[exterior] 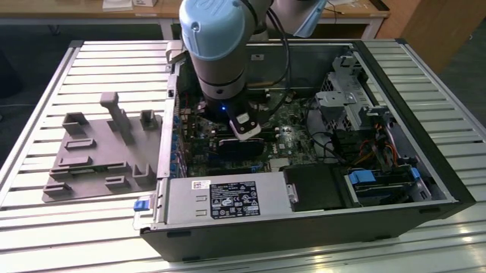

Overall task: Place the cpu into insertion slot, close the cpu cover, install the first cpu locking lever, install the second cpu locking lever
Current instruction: 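Install the second cpu locking lever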

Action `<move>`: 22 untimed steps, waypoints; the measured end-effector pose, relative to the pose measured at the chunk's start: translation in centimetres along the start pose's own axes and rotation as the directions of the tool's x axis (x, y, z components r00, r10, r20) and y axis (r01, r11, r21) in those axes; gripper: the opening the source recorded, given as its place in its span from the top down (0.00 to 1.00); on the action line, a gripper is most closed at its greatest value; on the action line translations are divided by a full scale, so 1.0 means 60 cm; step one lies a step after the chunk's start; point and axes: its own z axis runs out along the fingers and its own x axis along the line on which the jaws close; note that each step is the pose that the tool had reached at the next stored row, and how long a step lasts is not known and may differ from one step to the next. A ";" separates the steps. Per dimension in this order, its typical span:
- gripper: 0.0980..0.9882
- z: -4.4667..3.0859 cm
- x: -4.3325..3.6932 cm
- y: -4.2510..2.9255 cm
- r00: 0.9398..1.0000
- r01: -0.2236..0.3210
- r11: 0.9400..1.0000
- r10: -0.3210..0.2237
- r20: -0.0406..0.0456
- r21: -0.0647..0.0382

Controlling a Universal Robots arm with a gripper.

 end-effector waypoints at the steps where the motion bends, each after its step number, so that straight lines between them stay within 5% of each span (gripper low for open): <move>1: 0.99 0.001 0.001 0.000 1.000 -0.001 1.000 0.001 -0.001 -0.007; 4: 0.99 0.004 0.004 -0.002 1.000 -0.003 1.000 0.003 -0.003 -0.028; 10: 0.99 0.013 0.008 -0.005 1.000 -0.006 0.999 0.006 -0.006 -0.051; 17: 0.99 0.014 0.008 -0.005 1.000 -0.006 0.999 0.006 -0.006 -0.052; 22: 0.99 -0.005 0.007 0.001 1.000 -0.006 0.999 0.006 -0.006 -0.052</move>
